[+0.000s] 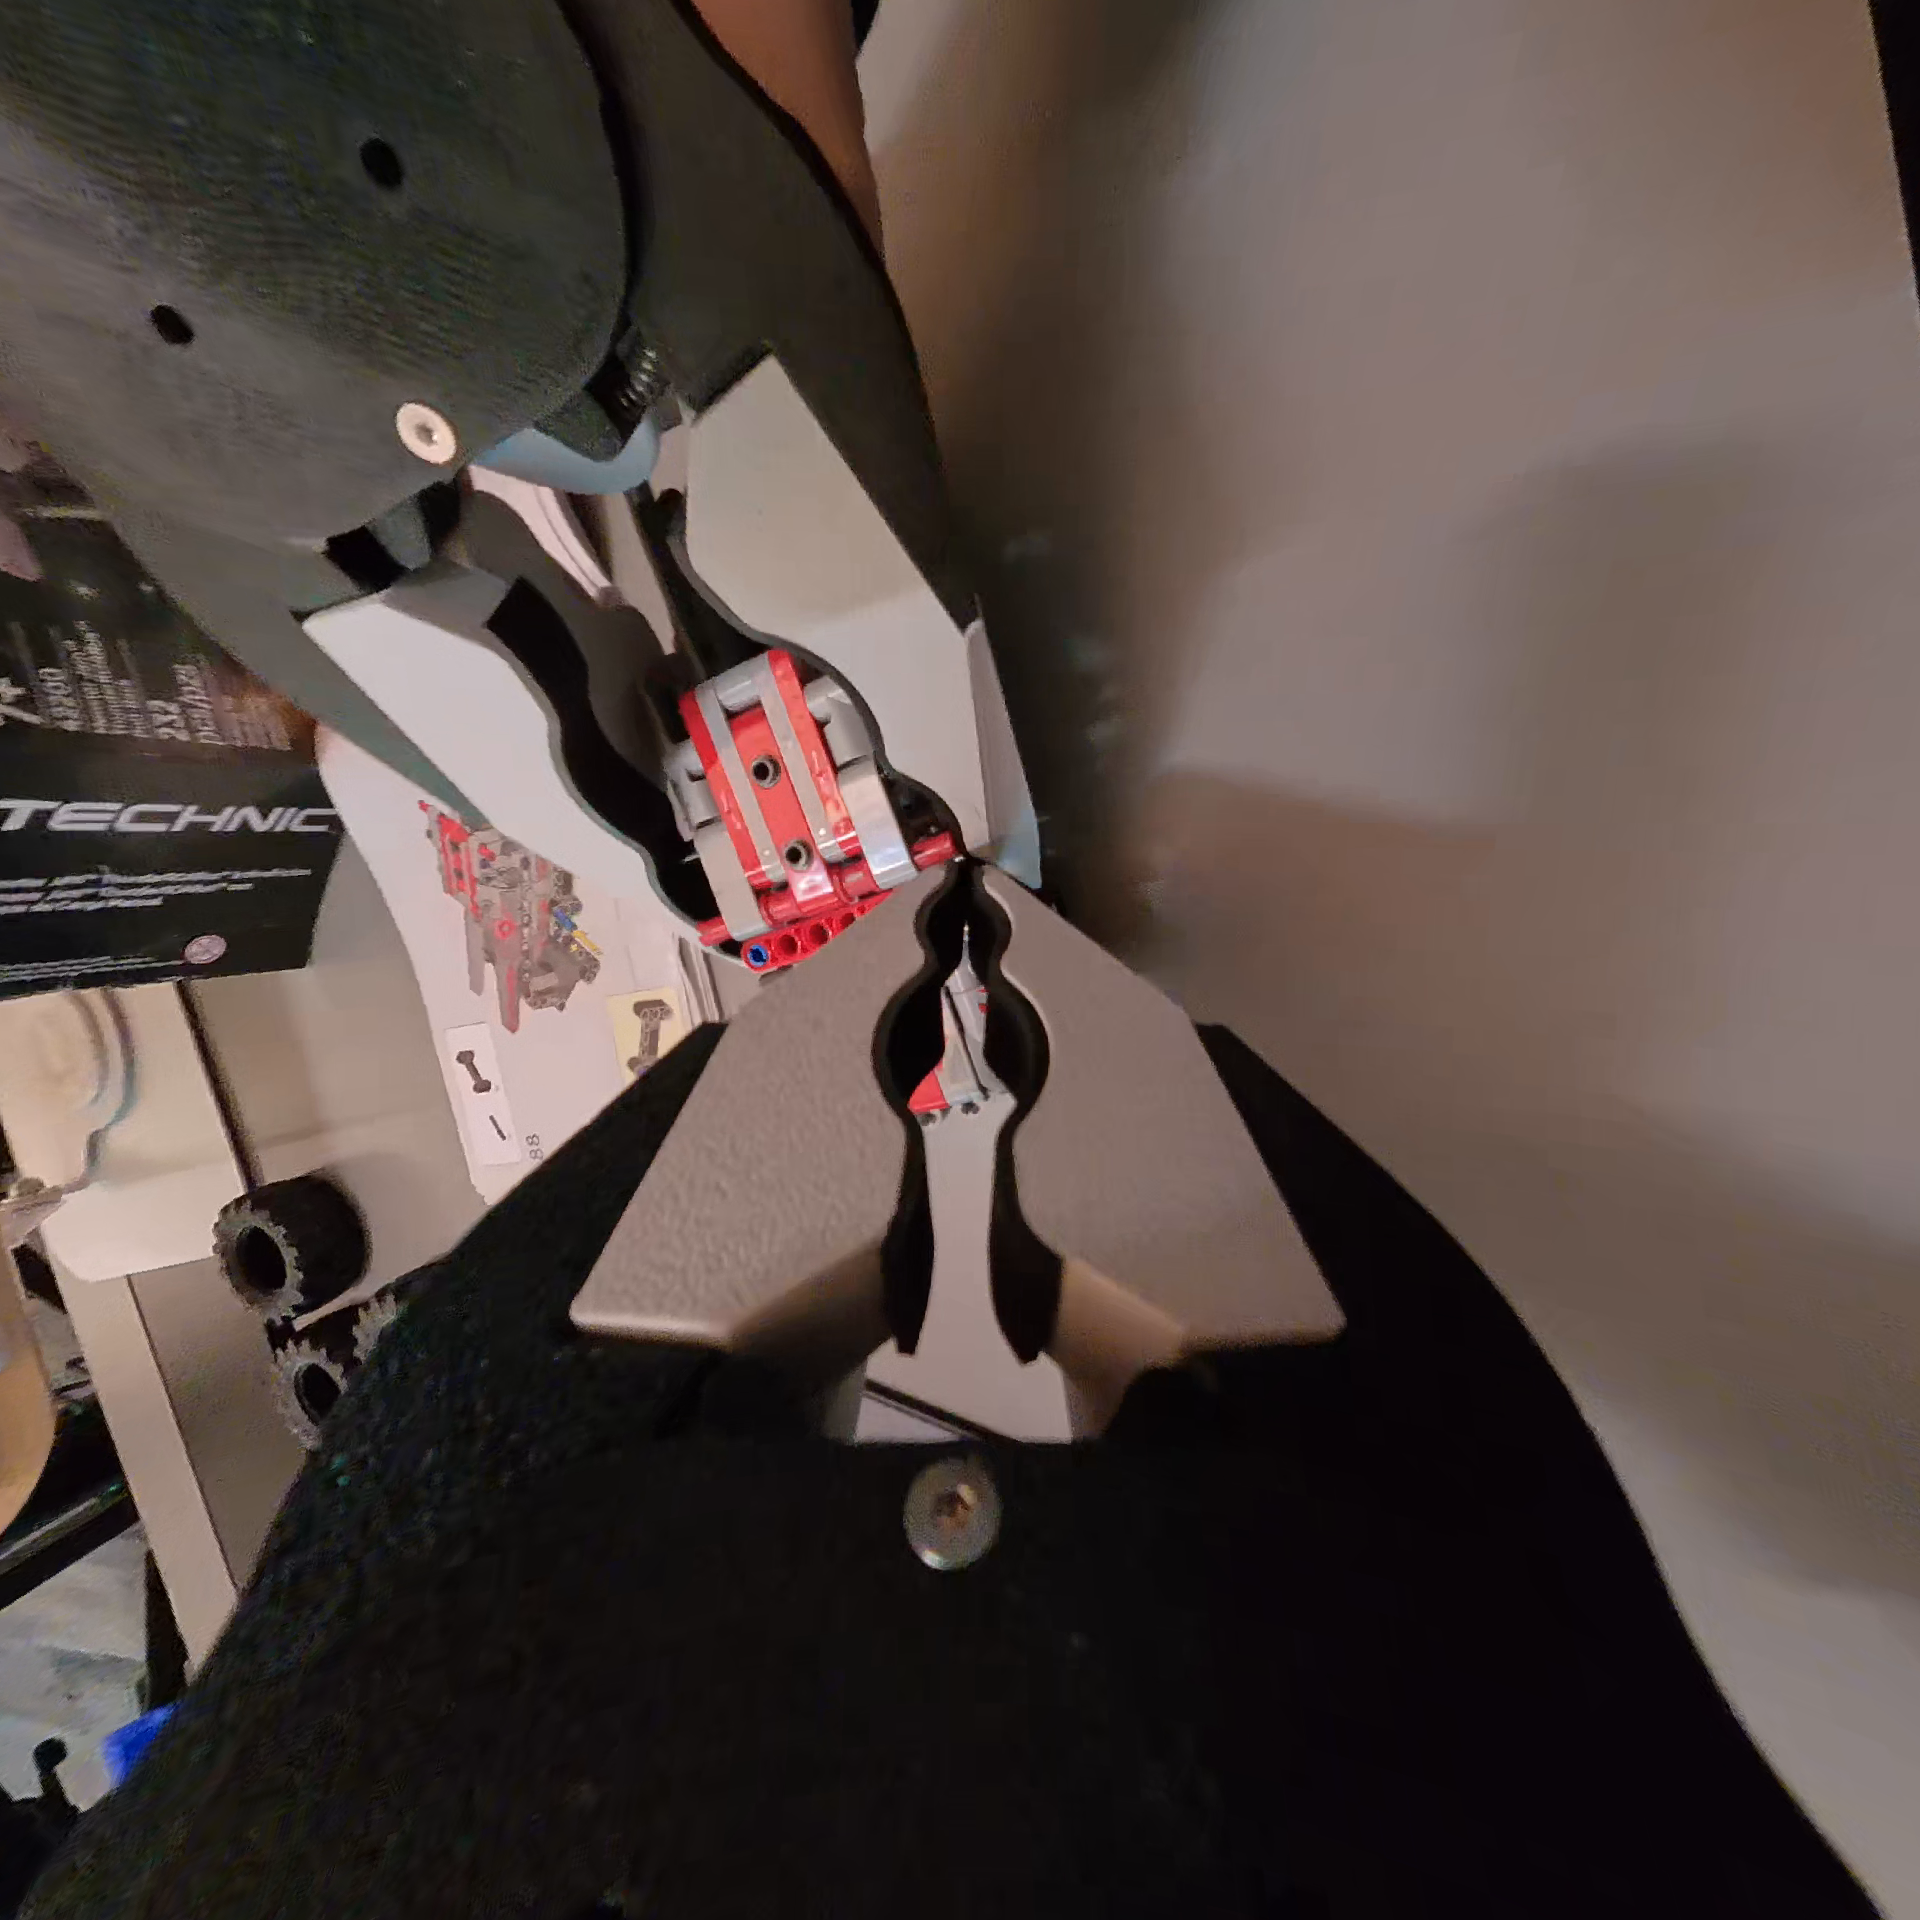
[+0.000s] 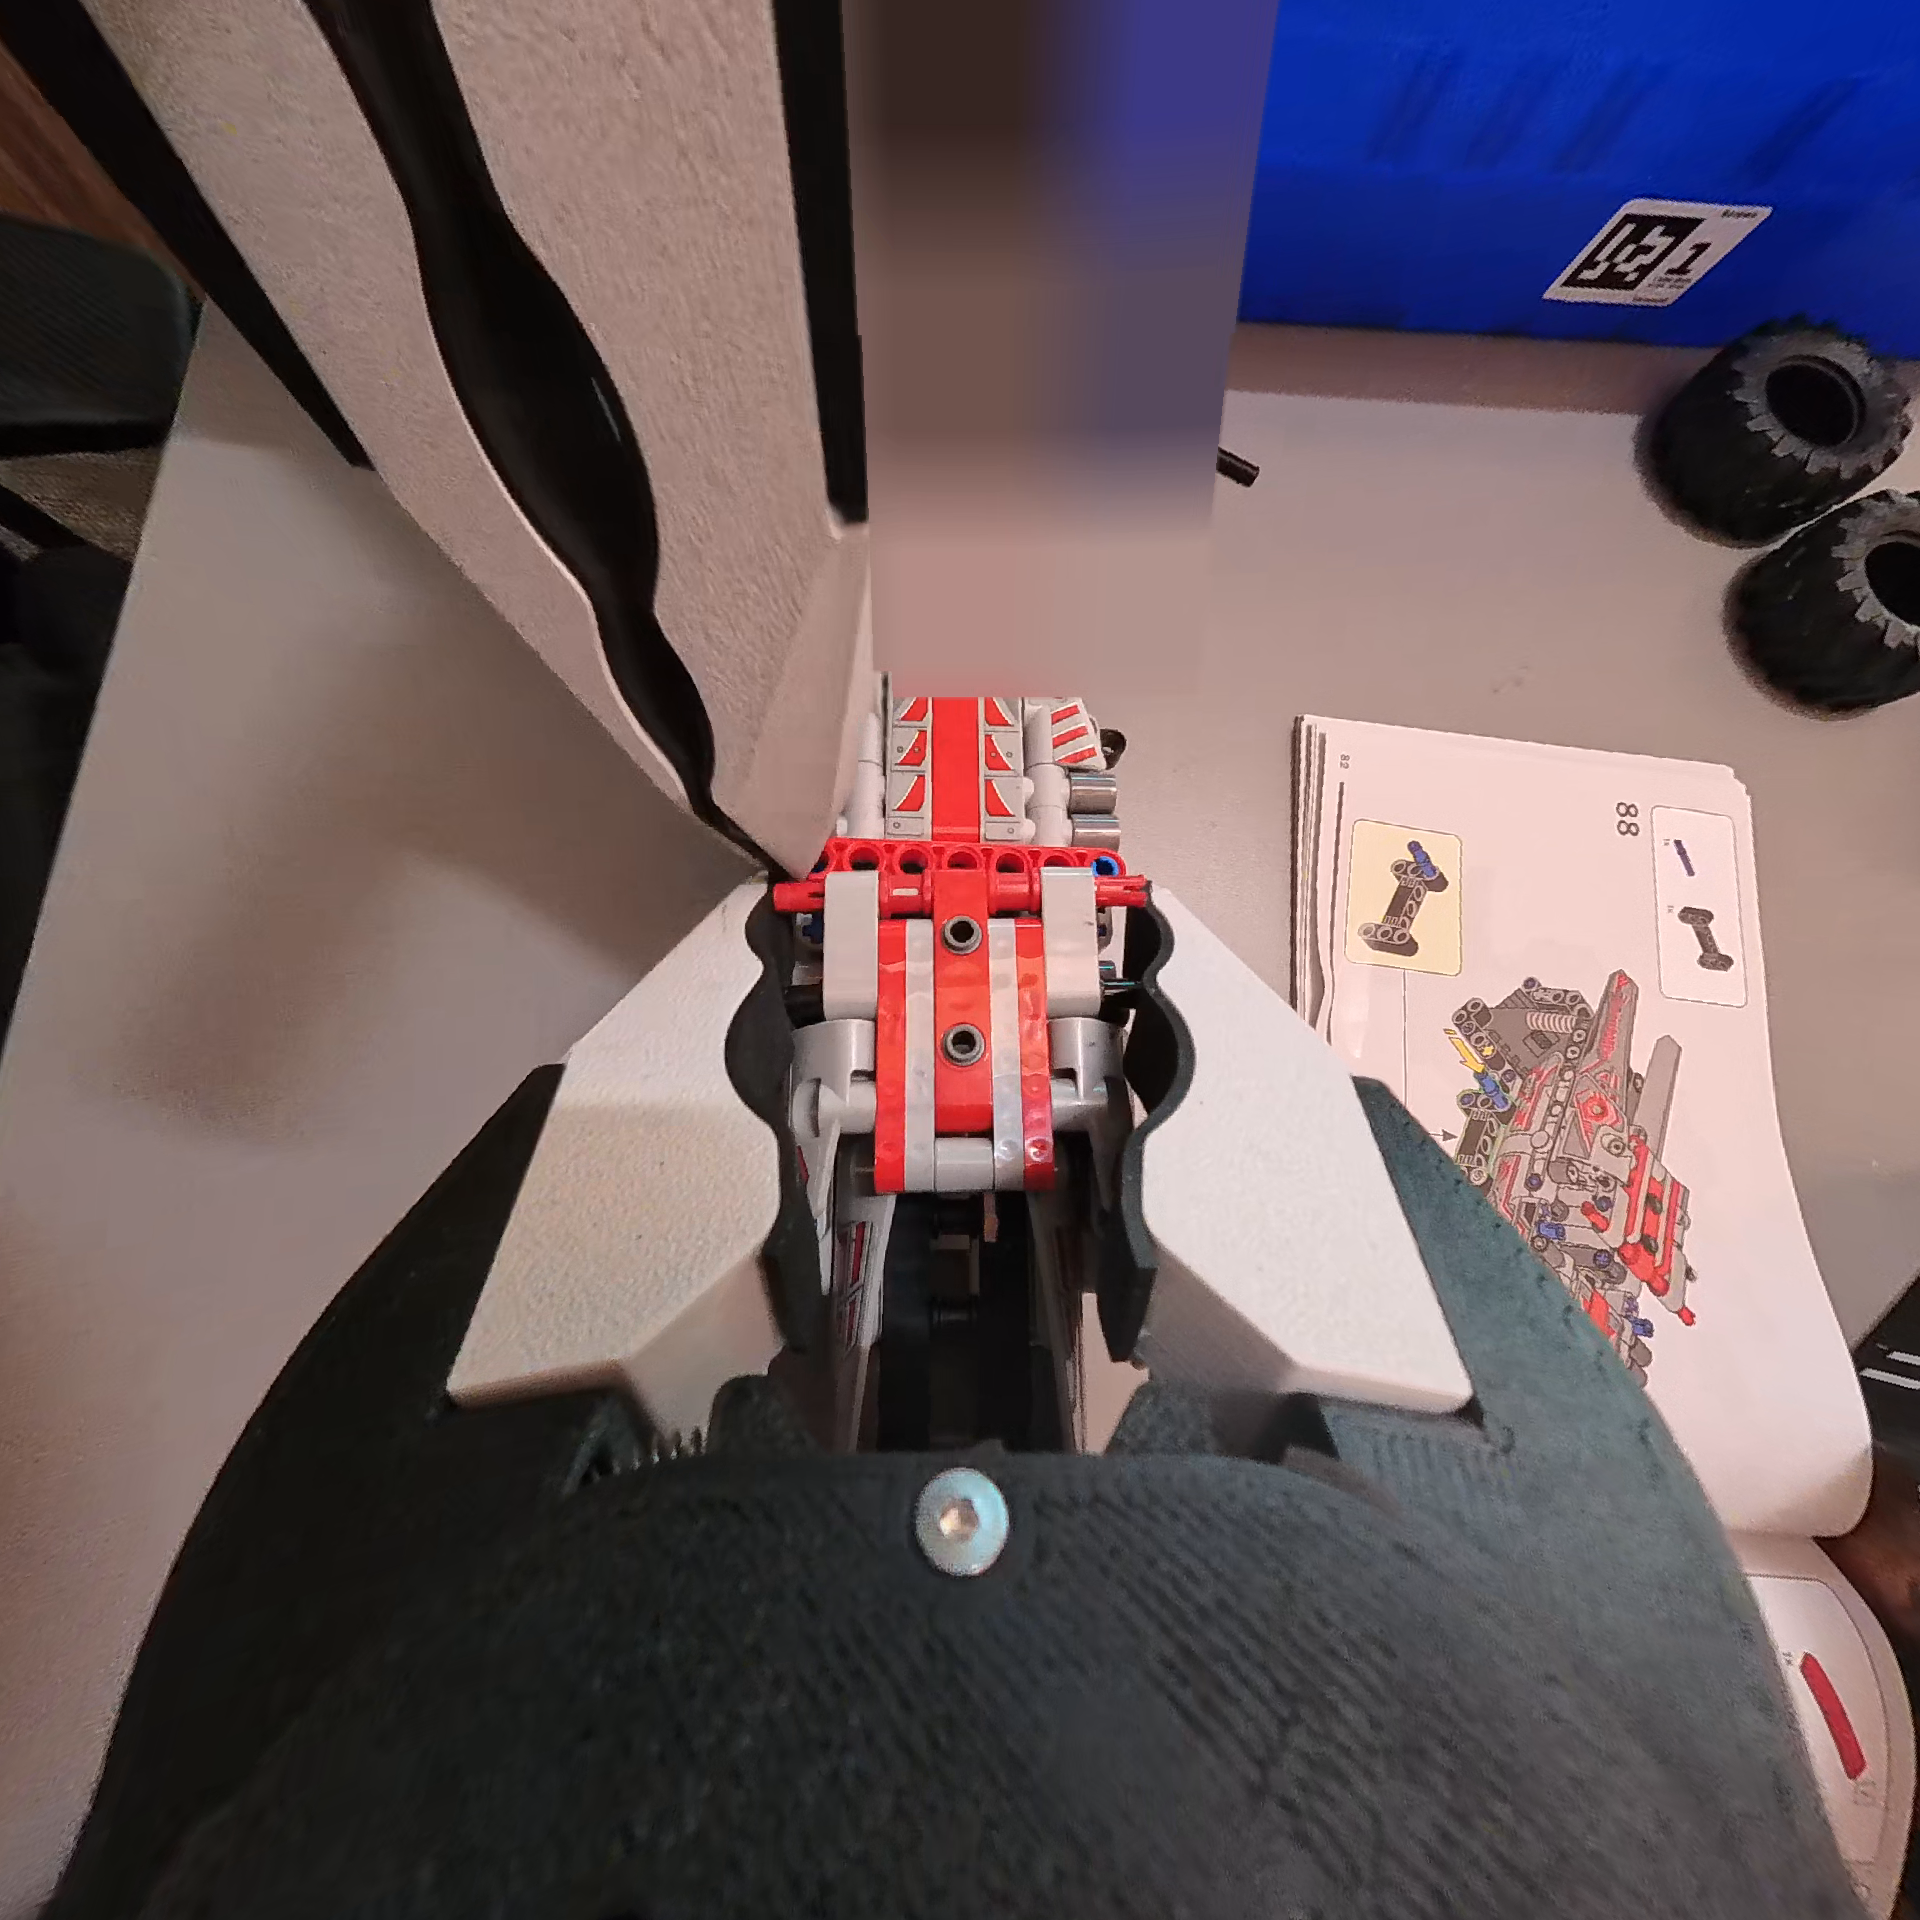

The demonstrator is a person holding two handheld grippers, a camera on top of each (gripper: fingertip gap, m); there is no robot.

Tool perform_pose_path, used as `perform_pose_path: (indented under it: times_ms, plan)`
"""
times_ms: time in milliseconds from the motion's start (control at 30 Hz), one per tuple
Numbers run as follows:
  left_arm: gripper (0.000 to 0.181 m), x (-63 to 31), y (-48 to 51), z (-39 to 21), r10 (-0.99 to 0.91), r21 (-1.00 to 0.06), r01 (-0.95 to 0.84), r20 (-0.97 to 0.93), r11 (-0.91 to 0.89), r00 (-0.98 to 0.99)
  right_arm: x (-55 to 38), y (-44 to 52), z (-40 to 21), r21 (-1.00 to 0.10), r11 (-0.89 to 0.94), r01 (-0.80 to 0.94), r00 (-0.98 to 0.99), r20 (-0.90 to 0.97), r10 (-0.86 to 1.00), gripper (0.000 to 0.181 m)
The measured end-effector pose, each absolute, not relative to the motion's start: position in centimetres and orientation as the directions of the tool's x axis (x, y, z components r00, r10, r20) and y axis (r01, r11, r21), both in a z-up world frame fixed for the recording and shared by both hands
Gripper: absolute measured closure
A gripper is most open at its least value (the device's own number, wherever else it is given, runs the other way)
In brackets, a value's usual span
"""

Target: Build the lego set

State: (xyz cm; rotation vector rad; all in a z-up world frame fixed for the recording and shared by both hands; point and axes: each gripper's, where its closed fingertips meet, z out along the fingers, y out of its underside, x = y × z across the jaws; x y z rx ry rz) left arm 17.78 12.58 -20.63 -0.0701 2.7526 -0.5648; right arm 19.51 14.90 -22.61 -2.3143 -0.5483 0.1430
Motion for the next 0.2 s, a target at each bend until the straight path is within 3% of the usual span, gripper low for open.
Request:
perform_pose_path:
  times_ms: [200]
  plan:
    - [0.181,17.68,12.51,-20.81,-0.103,-0.307,-0.025,-0.240,0.951,-0.965,19.47,14.87,-22.62,-0.696,-0.621,0.360,0.897,0.074,0.436,0.116]
